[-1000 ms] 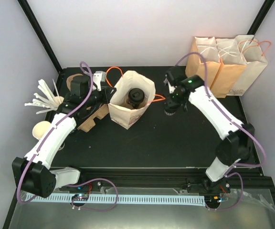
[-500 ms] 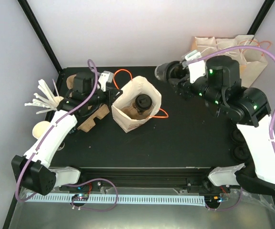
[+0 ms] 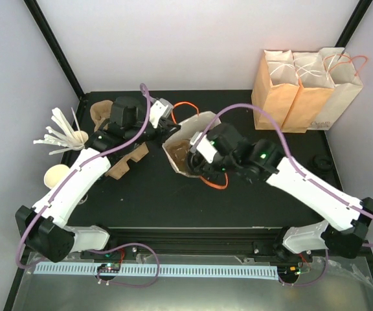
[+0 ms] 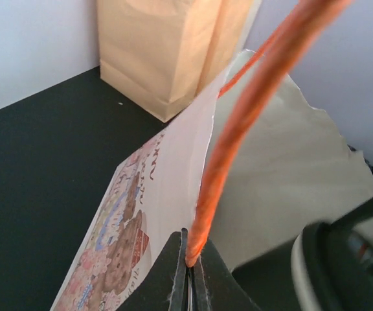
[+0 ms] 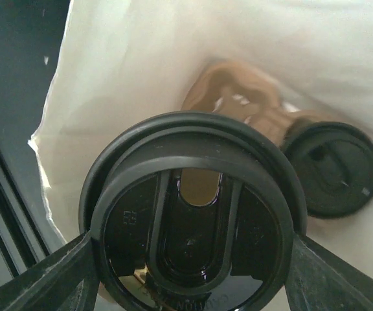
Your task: Pack the takeout coffee
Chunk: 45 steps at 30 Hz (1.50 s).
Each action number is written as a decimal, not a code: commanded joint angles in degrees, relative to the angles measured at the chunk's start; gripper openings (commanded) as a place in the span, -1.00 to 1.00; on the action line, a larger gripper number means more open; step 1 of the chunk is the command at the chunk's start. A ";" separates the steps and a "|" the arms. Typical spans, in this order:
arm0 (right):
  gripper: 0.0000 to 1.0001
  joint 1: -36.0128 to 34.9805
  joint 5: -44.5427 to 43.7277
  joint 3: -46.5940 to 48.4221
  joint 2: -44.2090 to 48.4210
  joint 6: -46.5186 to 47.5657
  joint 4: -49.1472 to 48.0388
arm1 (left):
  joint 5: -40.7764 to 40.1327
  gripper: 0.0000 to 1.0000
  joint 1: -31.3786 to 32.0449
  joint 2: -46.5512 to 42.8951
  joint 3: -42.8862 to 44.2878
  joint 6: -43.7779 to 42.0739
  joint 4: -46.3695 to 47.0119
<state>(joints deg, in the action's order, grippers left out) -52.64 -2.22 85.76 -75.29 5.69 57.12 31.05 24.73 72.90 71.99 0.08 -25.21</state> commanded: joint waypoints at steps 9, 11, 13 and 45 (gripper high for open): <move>0.31 -9.00 -7.70 -9.80 -3.61 3.18 -12.66 | 3.69 -0.97 5.34 -2.20 -2.39 -4.80 4.21; 0.30 -10.09 -10.04 -11.42 -4.38 3.64 -13.15 | 4.60 -0.97 6.01 -2.24 -2.63 -4.74 4.35; 0.30 -10.43 -12.31 -12.90 -4.71 2.99 -13.64 | 5.28 -0.97 6.49 -1.95 -2.56 -4.82 4.15; 0.30 -10.31 -24.28 -19.13 -10.34 4.94 -19.85 | 6.53 -0.97 9.94 -0.01 -1.74 -4.27 1.37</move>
<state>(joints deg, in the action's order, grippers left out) -62.76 -23.22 67.26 -85.49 9.17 39.86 36.03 34.15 72.55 68.40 -3.53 -24.49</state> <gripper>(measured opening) 0.739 0.028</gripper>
